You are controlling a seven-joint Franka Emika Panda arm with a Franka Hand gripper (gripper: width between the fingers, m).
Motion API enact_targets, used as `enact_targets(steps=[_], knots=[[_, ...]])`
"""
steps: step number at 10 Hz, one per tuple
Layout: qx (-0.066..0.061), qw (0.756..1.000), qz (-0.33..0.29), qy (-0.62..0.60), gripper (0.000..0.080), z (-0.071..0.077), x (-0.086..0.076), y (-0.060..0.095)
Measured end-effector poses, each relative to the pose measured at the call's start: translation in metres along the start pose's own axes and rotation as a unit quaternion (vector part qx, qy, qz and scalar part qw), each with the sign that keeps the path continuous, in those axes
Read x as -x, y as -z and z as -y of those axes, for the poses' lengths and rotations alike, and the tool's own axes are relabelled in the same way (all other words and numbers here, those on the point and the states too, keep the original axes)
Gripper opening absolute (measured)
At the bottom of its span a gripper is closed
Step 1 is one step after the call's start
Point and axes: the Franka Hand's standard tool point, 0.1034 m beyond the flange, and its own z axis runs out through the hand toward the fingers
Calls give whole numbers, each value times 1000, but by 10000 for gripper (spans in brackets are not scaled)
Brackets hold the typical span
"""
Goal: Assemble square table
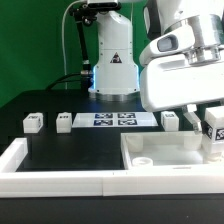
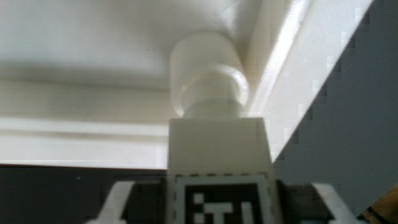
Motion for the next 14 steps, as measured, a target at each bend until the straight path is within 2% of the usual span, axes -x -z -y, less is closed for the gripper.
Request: enact_targets(steps=[4, 7, 10, 11, 12, 13, 14], knots=[[6, 1000, -29, 0, 290, 0, 4, -7], [13, 998, -66, 1, 290, 1, 7, -6], [14, 997, -70, 1, 290, 1, 8, -6], [14, 997, -70, 1, 369, 1, 8, -6], [14, 997, -70, 1, 369, 1, 8, -6], [14, 997, -70, 1, 550, 1, 8, -6], [14, 997, -70, 1, 628, 1, 8, -6]])
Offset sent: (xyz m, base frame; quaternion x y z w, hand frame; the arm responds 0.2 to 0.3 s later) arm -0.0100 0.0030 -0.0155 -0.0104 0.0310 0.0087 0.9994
